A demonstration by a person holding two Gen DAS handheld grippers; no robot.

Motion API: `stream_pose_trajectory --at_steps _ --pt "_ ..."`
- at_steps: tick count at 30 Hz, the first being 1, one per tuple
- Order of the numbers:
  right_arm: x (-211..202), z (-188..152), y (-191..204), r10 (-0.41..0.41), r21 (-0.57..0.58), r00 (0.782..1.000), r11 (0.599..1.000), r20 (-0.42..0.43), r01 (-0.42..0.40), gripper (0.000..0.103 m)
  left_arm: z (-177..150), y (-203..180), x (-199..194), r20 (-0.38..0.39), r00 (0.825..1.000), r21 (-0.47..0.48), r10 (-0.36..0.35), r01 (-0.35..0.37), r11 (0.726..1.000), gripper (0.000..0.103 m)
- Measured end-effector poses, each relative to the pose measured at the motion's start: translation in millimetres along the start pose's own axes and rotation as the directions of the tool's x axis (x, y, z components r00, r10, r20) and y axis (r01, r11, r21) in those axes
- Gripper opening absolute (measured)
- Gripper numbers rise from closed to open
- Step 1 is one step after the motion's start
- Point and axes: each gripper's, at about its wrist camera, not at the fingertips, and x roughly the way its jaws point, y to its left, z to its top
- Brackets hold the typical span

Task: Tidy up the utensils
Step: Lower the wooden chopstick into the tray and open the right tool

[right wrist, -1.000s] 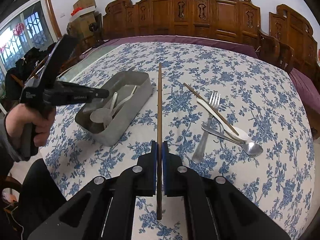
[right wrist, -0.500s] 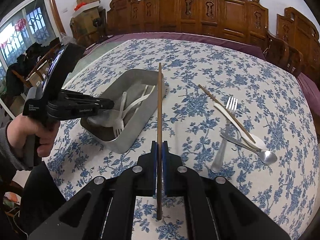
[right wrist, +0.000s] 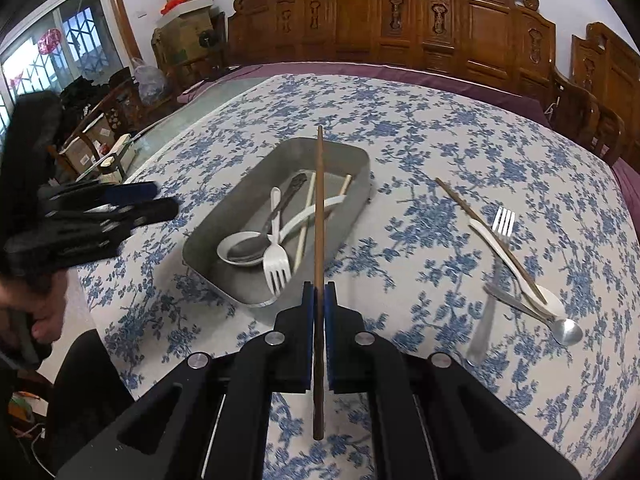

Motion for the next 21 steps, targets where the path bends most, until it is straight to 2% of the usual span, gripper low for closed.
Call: stream_pose_trajectory --at_steps 2,4,6,9,17,21 --pt "4 4 5 0.007 -0.001 1.0 1.0 0.001 -0.007 0.006 -6 5 -14 0.035 0.999 -0.006 0.014 -0.014 1.0 0.062" --pt "9 9 10 0.012 -0.005 1.0 1.0 0.0 -0.012 0.006 -11 11 -27 0.081 0.997 -0.021 0.017 -0.016 1.0 0.076" --pt "15 14 15 0.018 -0.006 1.0 1.0 -0.003 -0.018 0.006 -14 16 -34 0.115 0.993 -0.025 0.006 -0.003 1.0 0.077" --pt "25 21 22 0.021 -0.009 1.0 1.0 -0.009 -0.021 0.006 -18 20 -40 0.158 0.987 -0.02 0.023 -0.02 1.0 0.085" --pt "50 40 31 0.025 0.034 1.0 0.999 -0.018 -0.024 0.006 -26 36 -49 0.205 0.978 -0.056 0.027 -0.016 0.998 0.085" --pt "63 47 31 0.017 0.074 1.0 0.997 -0.018 -0.016 0.006 -27 37 -50 0.214 0.976 -0.044 0.049 -0.041 0.998 0.085"
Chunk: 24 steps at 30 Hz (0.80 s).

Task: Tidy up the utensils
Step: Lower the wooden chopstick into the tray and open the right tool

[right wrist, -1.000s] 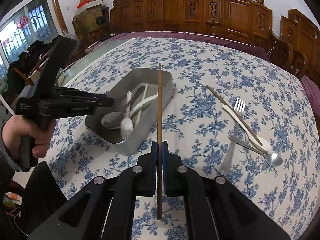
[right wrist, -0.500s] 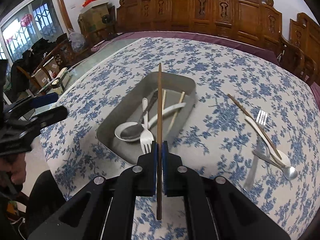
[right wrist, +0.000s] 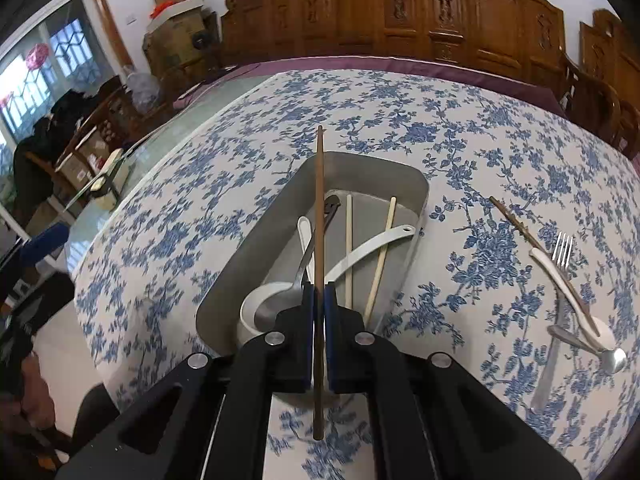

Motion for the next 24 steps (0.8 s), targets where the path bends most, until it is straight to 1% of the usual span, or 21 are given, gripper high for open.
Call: stream_pose_trajectory --at_steps 5,7,10,15,24 --pt "12 8 -6 -0.015 0.059 1.0 0.998 0.024 0.014 0.006 1 -3 -5 0.021 1.0 0.031 0.014 -0.015 0.999 0.085" --pt "16 11 -7 -0.03 0.066 0.999 0.997 0.037 0.028 0.006 0 -4 -6 0.021 1.0 0.032 0.004 -0.005 0.999 0.085" --pt "22 12 -7 -0.037 0.063 0.999 0.997 0.029 0.036 0.006 1 -6 -7 0.024 1.0 0.04 0.002 -0.003 0.999 0.085" --pt "27 8 -3 -0.019 0.052 1.0 0.998 0.015 0.018 0.007 1 -9 -7 0.026 1.0 0.049 -0.001 0.0 0.999 0.085" --pt "13 1 8 0.028 0.007 0.999 1.0 0.037 -0.028 0.008 -1 -15 -7 0.018 1.0 0.064 0.002 -0.003 0.998 0.085"
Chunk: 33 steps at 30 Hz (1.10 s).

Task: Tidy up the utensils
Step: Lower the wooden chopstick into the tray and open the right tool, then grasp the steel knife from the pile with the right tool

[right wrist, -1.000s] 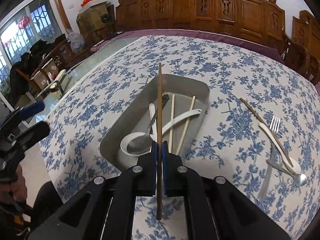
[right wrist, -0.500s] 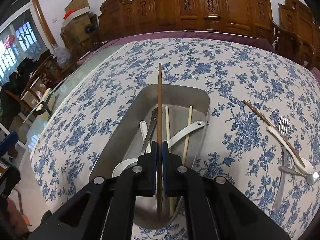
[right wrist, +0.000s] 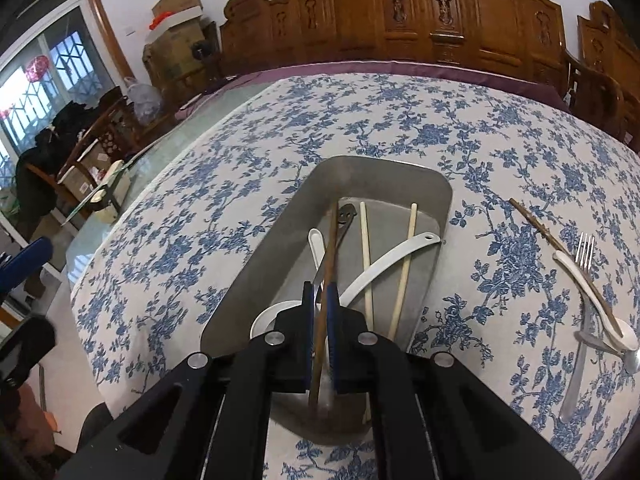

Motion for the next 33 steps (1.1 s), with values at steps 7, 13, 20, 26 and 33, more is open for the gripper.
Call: stream_pose_trajectory --at_steps 7,13,20,26,33 --pt "-42 -12 -17 0.003 -0.049 0.999 0.999 0.041 -0.001 0.008 0 -12 2 -0.007 1.0 0.007 -0.002 0.002 1.0 0.085" --pt "-83 -34 -55 -0.053 -0.075 0.996 0.996 0.068 0.058 0.008 0 -30 4 -0.02 1.0 0.026 -0.023 0.024 0.999 0.085" --pt "-112 -65 -103 -0.112 -0.041 0.992 0.993 0.059 0.115 0.008 3 -56 7 -0.027 0.998 0.045 -0.057 0.058 0.997 0.085" --pt "-128 -89 -140 -0.159 -0.035 0.987 0.987 0.036 0.16 0.034 8 -85 12 -0.029 0.995 0.066 -0.101 0.102 0.993 0.085" --pt "-122 -94 -189 -0.247 -0.058 0.969 0.968 -0.032 0.245 0.034 16 -123 23 -0.034 0.989 0.106 -0.146 0.149 0.983 0.085"
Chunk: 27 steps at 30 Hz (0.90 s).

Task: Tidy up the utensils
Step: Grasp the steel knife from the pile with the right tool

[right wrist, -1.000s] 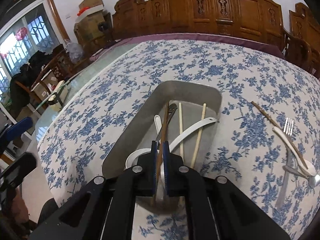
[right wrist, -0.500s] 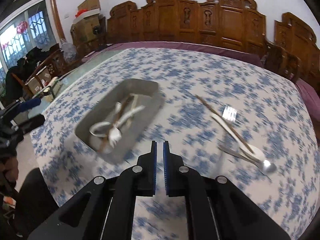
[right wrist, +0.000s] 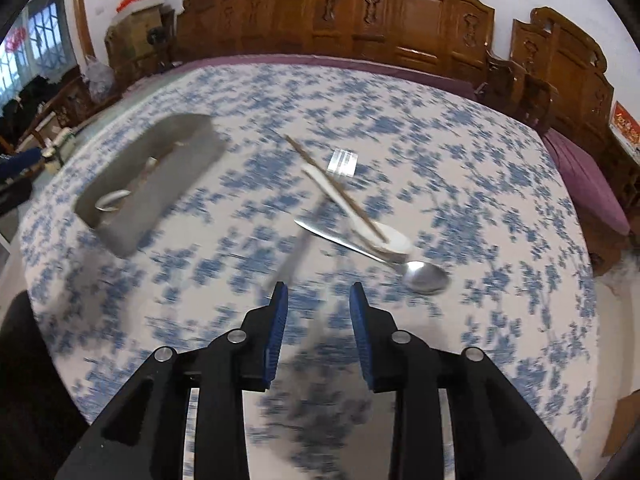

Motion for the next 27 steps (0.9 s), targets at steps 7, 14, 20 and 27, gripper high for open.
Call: stream_pose_trajectory --at_steps 7,14,20,27 --pt "22 8 -41 -0.042 0.013 0.997 0.999 -0.058 0.042 0.043 3 -30 17 -0.025 0.999 0.048 -0.036 0.037 0.998 0.085" --pt "42 24 -60 -0.032 0.002 0.995 0.999 -0.1 0.032 0.047 2 -46 31 -0.061 0.996 0.073 -0.062 0.066 0.995 0.085" --pt "64 34 -55 0.008 -0.037 0.988 0.999 -0.153 -0.014 0.047 4 -55 42 -0.082 0.994 0.088 -0.07 0.078 0.993 0.085" --pt "83 35 -44 0.03 -0.097 0.976 0.994 -0.217 -0.052 0.047 6 -66 51 -0.094 0.993 0.113 -0.077 0.087 0.99 0.085"
